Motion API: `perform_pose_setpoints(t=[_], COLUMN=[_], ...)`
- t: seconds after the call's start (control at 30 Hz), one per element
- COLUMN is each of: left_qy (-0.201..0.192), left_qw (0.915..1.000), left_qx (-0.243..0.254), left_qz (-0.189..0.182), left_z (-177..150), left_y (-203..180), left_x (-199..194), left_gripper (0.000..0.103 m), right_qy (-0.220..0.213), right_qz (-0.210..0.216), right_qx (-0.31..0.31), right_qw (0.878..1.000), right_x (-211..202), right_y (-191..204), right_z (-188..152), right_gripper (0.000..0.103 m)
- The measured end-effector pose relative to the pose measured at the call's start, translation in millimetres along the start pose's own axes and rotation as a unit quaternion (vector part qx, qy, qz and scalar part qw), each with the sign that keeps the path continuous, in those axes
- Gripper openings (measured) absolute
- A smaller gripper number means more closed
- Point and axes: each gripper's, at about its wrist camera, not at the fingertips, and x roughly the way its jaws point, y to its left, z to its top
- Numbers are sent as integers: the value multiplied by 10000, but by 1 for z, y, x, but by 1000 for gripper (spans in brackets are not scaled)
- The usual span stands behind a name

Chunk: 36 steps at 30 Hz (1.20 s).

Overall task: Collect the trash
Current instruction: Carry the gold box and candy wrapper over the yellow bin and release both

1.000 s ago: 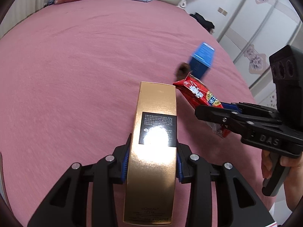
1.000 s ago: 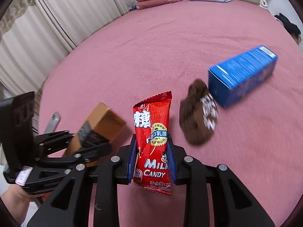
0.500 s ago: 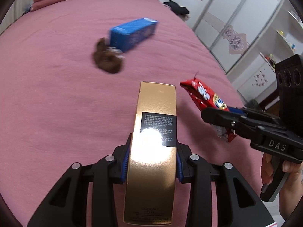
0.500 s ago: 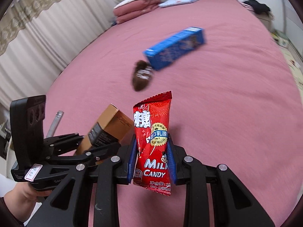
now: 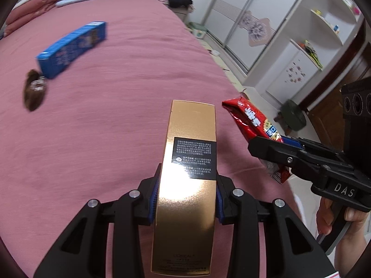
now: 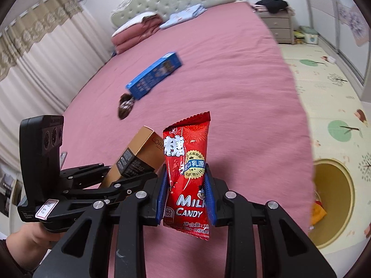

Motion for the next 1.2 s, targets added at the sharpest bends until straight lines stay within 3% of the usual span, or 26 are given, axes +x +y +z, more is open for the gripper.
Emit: perform_pose_setpoints(t=[0.57,1.2], left_qy=[544,934], left_qw=[9939,9803], left_qx=[690,1348], left_qz=[-667,-1102], left_z=[12,41], left_y=[-110,-208], left_x=[74,145], left_gripper=[37,38], right_qy=[-413,-620], right_qz=[-441,-1159], right_qx=[1166,1967], right_qw=[9913,9716], right_x=[-79,-119], right_y=[-114,-212], right_z=[-53,-66], right_gripper=[28,32])
